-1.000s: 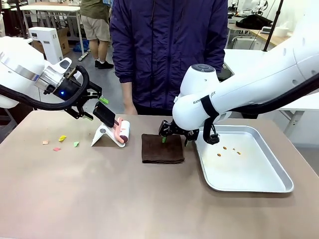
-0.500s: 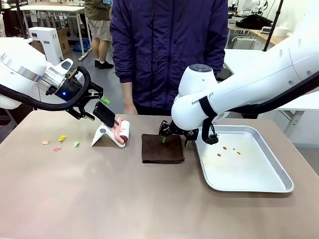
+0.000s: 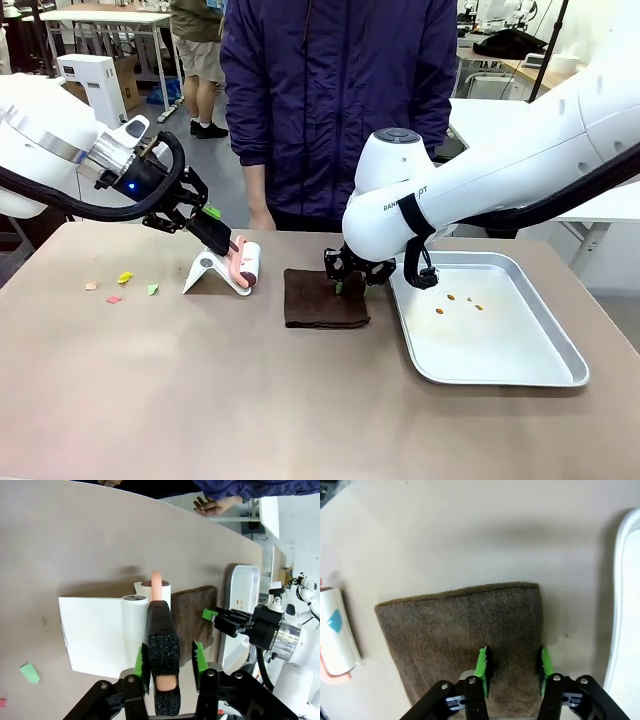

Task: Clean the surface of the table.
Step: Hold the Lint Roller with your left hand and the towel with your right hand.

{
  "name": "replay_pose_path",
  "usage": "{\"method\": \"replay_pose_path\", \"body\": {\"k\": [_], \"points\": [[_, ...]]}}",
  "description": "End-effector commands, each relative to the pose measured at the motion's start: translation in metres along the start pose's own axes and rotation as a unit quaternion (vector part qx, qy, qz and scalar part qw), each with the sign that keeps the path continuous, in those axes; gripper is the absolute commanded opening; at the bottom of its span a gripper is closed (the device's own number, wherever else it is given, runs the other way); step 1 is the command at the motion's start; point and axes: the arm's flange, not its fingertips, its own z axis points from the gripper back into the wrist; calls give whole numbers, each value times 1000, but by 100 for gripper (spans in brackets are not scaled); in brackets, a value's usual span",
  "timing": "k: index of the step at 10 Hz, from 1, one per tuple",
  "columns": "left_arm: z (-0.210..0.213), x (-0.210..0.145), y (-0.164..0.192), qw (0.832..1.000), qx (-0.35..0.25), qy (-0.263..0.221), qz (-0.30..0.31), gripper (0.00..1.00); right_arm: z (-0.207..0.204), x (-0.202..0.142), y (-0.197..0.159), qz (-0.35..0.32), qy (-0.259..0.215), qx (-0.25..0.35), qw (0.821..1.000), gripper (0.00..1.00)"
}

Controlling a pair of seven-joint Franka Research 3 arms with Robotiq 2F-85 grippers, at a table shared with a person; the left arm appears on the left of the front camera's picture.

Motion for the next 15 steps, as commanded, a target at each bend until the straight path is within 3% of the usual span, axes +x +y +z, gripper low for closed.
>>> {"method": "replay_pose_path", "body": {"k": [1, 2, 11, 13, 15], "points": [[0, -5, -1, 1000, -6, -13, -10, 4, -13, 2, 9, -15, 0, -27, 1000, 4], [0, -5, -1, 1000, -6, -14, -11, 0, -14, 2, 9, -15, 2, -28, 999, 0], [4, -8, -4, 999, -15, -24, -16, 0, -21, -4, 6, -6, 14, -2, 1000, 0], [15, -12, -7, 997, -51, -38, -34, 0, -15, 0, -8, -11, 46, 97, 994, 0], [32, -22, -10, 994, -83, -48, -53, 0, -5, 8, -42, -49, 79, 225, 970, 0]]}}
